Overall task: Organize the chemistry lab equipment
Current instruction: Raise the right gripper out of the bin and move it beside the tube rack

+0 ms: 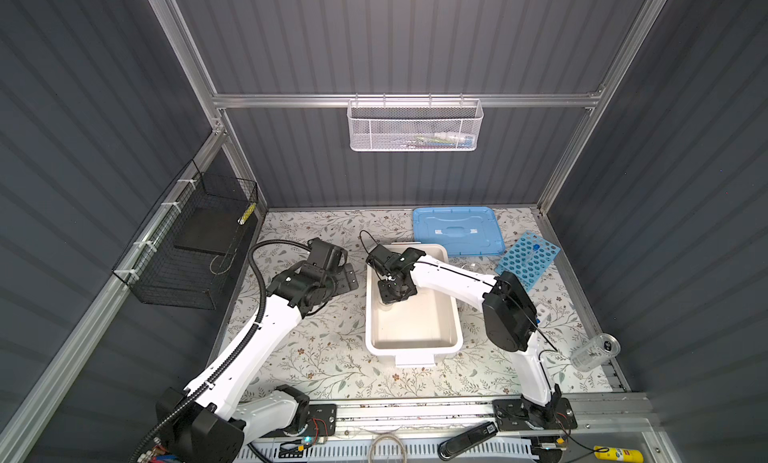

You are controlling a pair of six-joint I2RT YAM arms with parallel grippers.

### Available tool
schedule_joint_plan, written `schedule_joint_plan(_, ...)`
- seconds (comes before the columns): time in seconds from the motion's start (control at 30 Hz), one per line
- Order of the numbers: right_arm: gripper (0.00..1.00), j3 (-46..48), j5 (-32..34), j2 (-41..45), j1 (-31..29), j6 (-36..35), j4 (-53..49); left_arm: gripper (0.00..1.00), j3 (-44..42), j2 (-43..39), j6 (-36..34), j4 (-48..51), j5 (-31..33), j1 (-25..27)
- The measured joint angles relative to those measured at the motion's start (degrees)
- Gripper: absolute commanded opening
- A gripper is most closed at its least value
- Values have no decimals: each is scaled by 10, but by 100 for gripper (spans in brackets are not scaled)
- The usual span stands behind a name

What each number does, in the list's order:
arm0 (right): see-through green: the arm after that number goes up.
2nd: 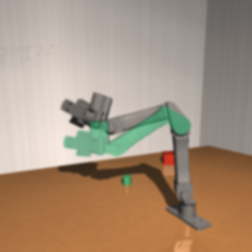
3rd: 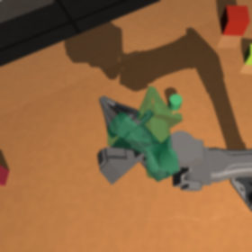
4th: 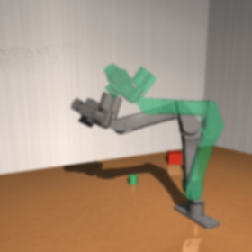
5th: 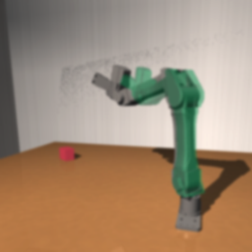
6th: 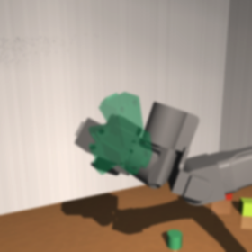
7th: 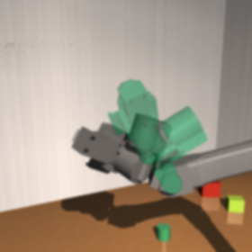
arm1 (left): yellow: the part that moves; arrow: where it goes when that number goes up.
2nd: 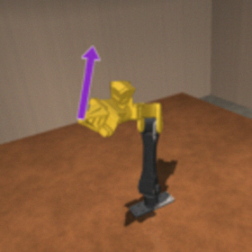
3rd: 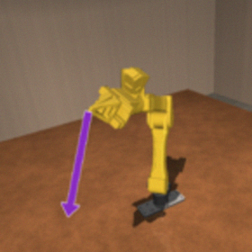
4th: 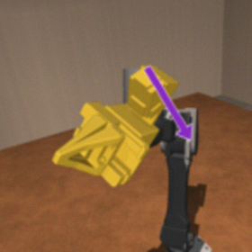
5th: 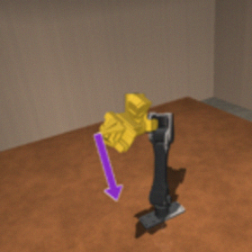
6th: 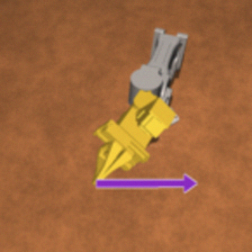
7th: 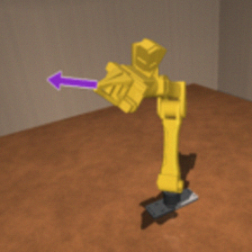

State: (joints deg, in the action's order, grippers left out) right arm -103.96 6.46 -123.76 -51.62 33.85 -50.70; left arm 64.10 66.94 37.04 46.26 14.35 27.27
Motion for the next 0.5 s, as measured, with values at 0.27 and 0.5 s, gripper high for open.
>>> schedule_joint_plan(0.27, 27, 0, -5, -10, 0, -2, 6, 95, 0, 0, 0, 0, 0, -3)
schedule_joint_plan(0.5, 36, -7, -5, -9, 0, -7, 2, 95, -1, 0, 0, 0, 0, -4)
